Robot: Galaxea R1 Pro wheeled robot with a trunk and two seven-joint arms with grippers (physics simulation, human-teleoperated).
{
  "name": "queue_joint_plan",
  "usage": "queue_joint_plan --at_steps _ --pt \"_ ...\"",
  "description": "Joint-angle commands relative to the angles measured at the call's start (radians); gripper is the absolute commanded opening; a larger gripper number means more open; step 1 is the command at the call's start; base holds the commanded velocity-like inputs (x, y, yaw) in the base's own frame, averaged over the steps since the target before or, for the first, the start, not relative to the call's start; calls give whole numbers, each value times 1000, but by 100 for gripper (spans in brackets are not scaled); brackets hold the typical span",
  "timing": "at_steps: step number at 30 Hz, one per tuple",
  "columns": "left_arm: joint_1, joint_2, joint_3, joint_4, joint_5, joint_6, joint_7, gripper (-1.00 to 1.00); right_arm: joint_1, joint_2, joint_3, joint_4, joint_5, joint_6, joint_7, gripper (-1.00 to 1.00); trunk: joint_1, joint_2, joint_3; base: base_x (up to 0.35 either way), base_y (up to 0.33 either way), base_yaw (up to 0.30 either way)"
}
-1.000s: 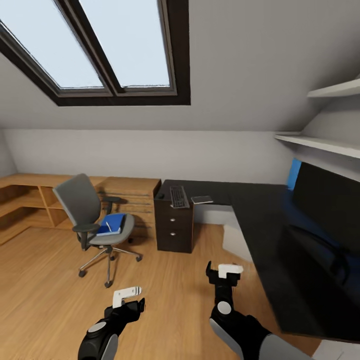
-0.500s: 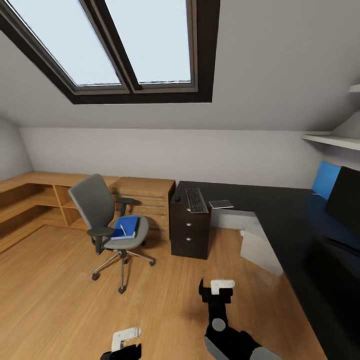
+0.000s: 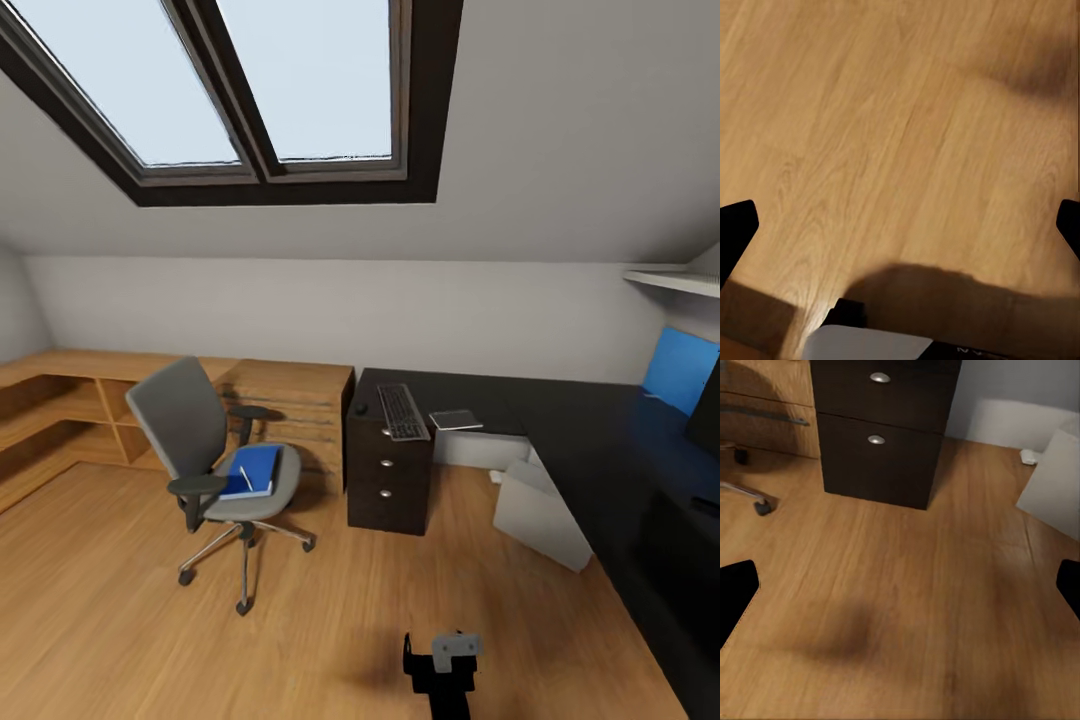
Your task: In the bedroom, organize the workspace by keeping the computer under the desk, ensuring the monitor is on the desk, placing the keyboard on the desk next to the monitor, placing the mouse on the desk next to the keyboard, moving the folder from the swivel chair onto the desk next to the mouse, stacking the notebook on top of the folder with the pen on top of the notebook, and positioning the swivel chair next to the desk.
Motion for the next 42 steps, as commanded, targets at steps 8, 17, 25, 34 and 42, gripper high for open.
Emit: queue_joint_plan --at_steps 8,17,25,34,42 --pt "-1 3 -5 -1 9 -69 9 100 0 -3 8 12 -72 -12 28 100 1 -1 -1 67 1 -242" --pt "0 3 -5 -1 10 -89 9 100 0 -3 8 13 -82 -12 30 100 1 -1 -1 122 0 -266" --pt "0 3 -5 28 10 -90 9 100 0 -2 8 14 -83 -12 31 100 1 -1 -2 312 0 -264" --pt "0 3 -5 40 9 -94 8 100 0 -2 8 14 -83 -12 32 100 1 -1 -6 326 0 -66" --pt "0 3 -5 40 9 -94 9 100 0 -2 8 14 -83 -12 32 100 1 -1 -7 327 0 -2"
